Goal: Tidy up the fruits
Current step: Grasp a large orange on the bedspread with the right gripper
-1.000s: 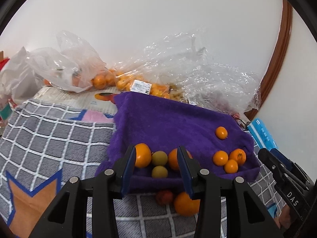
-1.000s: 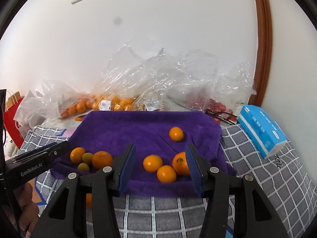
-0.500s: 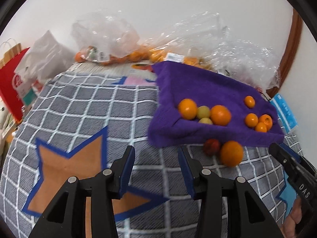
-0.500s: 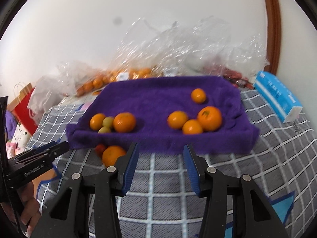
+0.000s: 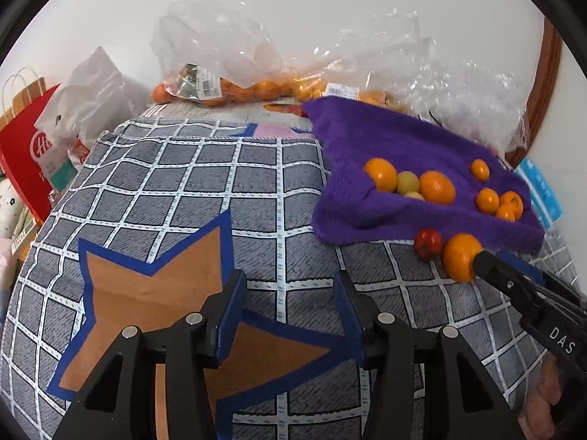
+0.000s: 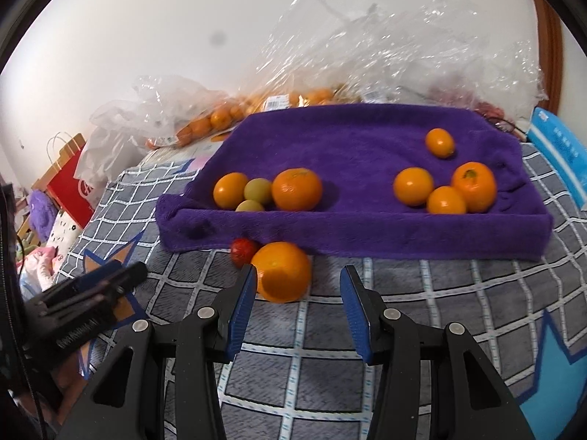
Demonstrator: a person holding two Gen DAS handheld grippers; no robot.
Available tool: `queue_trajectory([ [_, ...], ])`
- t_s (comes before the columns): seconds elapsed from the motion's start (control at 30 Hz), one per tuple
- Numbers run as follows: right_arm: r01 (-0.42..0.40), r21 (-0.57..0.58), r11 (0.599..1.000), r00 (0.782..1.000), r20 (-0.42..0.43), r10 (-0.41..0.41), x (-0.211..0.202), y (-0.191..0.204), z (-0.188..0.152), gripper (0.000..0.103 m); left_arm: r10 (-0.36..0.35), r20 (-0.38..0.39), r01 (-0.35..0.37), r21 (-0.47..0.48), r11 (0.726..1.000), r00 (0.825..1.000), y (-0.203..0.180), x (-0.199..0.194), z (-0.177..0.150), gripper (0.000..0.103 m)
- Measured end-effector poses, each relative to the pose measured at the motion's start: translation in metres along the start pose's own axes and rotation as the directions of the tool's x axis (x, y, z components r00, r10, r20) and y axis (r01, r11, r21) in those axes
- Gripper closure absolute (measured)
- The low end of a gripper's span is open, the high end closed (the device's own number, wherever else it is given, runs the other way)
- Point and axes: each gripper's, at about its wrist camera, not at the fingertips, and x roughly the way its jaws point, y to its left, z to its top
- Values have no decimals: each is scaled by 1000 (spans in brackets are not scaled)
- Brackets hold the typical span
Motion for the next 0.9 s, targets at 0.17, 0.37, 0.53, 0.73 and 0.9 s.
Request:
queue_trajectory([
  [0.17,15,-20,1000,1000,-17,-15,10,4,0,55,-16,14,16,-42,999,1000,7,-2,-1,56],
  [0.37,12,-27,1000,1000,-20,-13,15,6,2,53,-19,28,21,-74,997,999,12,-3,-1,56],
  [0.53,5,-47,999,999,-34,-6,20,11,1,53,-42,16,43,-76,996,999,12,-2,-1,56],
  [0.73,-2,-29,1000,997,-72,0,27,9,2,54,-39,24,40,-46,998,999,6,-4,-3,56],
  [0.9,-10,-20,1000,998,-61,9,25,6,1,62,-38,26,39,-34,999,999,5,-5,-2,56],
])
